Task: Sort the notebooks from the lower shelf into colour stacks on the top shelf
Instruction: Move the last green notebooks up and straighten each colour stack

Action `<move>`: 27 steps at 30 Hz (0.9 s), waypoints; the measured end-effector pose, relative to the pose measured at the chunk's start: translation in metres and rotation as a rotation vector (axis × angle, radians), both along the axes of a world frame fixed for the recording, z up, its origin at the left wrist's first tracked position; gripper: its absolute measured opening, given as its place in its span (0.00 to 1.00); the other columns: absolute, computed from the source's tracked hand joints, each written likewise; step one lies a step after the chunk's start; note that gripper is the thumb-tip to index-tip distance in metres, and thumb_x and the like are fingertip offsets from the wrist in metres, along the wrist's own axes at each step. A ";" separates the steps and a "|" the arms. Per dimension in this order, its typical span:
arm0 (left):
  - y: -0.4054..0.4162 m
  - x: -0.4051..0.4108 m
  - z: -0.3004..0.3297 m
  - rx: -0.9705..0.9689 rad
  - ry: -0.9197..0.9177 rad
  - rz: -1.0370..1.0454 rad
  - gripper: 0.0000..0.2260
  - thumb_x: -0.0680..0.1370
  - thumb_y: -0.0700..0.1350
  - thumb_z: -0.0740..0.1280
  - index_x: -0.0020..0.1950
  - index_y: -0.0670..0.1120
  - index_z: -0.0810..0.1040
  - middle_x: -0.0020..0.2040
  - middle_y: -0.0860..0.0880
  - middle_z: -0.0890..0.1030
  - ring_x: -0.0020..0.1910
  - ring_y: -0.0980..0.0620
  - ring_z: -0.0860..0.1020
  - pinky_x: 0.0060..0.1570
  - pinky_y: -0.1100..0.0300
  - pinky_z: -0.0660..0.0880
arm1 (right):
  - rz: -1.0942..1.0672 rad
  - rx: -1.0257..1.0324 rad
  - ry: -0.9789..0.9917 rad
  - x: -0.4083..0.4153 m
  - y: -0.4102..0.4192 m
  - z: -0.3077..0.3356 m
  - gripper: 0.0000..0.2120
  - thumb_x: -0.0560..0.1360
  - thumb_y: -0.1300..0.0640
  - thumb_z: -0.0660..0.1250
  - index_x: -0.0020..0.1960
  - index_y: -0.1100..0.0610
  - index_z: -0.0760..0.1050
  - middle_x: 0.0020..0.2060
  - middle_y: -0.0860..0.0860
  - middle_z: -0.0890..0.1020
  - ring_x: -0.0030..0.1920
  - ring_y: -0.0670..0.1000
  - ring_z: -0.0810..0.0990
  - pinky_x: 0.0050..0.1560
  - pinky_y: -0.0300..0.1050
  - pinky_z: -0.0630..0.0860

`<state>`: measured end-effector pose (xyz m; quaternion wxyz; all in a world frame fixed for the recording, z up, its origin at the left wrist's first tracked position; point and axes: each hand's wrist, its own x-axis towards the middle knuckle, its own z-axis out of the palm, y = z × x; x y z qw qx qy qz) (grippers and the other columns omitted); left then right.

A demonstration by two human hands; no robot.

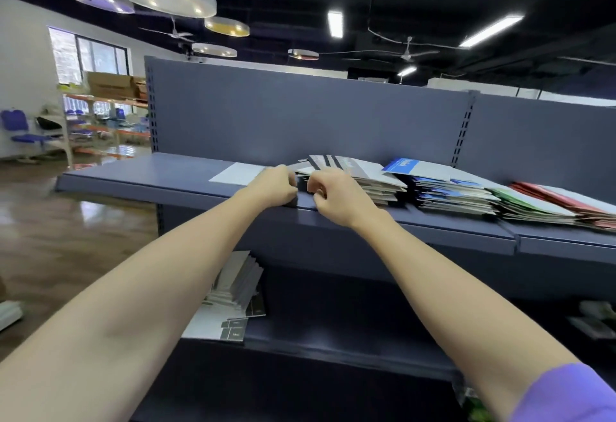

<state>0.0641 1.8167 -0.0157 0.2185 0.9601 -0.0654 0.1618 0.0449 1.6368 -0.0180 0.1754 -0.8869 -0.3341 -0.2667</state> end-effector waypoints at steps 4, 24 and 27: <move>-0.026 -0.032 0.008 -0.025 -0.144 0.039 0.07 0.73 0.40 0.61 0.42 0.48 0.78 0.41 0.49 0.82 0.45 0.45 0.78 0.43 0.53 0.77 | 0.005 0.030 0.123 -0.027 -0.018 -0.009 0.09 0.73 0.64 0.61 0.46 0.56 0.78 0.38 0.48 0.76 0.41 0.51 0.74 0.43 0.46 0.72; 0.005 -0.161 -0.188 0.146 0.345 0.164 0.14 0.79 0.48 0.62 0.64 0.50 0.74 0.64 0.47 0.77 0.60 0.45 0.76 0.50 0.55 0.70 | -0.093 -0.051 0.681 -0.109 -0.020 -0.208 0.14 0.77 0.58 0.61 0.61 0.54 0.73 0.57 0.52 0.78 0.54 0.53 0.77 0.57 0.50 0.76; 0.017 -0.155 -0.202 0.157 0.361 0.168 0.15 0.80 0.49 0.62 0.66 0.50 0.73 0.65 0.47 0.77 0.61 0.44 0.76 0.53 0.54 0.72 | -0.077 -0.059 0.692 -0.109 0.000 -0.221 0.14 0.78 0.57 0.62 0.63 0.55 0.73 0.59 0.52 0.77 0.56 0.54 0.77 0.58 0.50 0.76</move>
